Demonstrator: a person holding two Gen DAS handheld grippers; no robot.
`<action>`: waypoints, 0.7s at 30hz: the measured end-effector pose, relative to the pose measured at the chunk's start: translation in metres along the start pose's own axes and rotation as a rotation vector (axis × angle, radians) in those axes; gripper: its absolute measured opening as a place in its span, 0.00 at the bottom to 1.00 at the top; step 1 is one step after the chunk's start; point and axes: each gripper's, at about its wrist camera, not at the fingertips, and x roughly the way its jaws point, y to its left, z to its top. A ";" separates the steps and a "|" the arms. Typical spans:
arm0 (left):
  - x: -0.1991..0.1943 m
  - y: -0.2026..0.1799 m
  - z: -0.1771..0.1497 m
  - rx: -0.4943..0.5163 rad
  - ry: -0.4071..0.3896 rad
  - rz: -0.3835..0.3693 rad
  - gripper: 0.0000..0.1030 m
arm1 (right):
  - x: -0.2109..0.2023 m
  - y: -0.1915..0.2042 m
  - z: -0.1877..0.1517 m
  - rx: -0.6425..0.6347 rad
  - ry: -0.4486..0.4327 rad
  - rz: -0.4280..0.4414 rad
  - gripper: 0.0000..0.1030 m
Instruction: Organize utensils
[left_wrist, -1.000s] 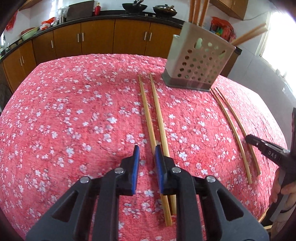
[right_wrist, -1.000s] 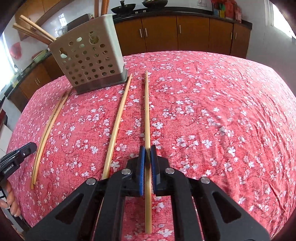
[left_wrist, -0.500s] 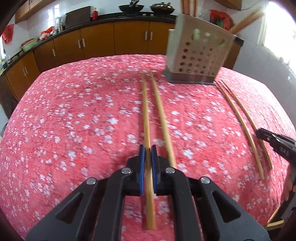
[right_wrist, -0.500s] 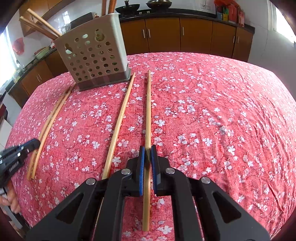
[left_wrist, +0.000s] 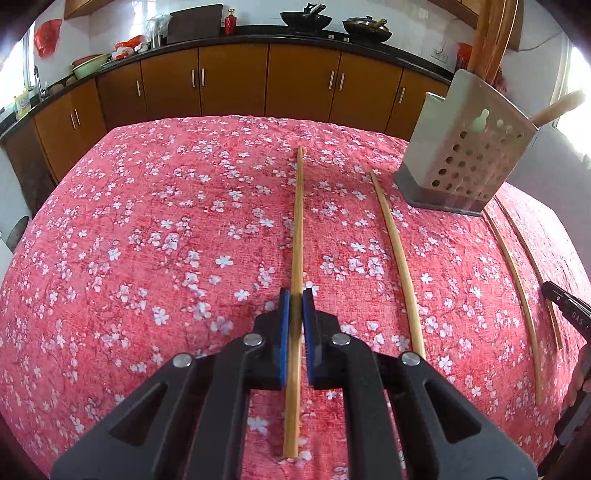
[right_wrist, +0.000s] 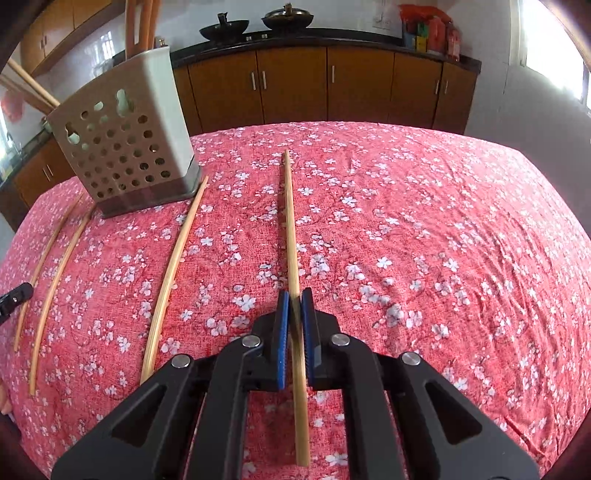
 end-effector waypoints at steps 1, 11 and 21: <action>0.000 0.001 0.000 -0.004 0.000 -0.005 0.09 | 0.001 -0.001 0.000 0.000 0.000 0.000 0.08; -0.008 0.006 0.000 -0.024 -0.002 -0.015 0.09 | 0.000 -0.001 -0.001 0.010 0.000 0.008 0.08; -0.003 -0.002 0.003 -0.023 -0.001 -0.012 0.09 | 0.000 -0.002 -0.001 0.017 0.000 0.015 0.08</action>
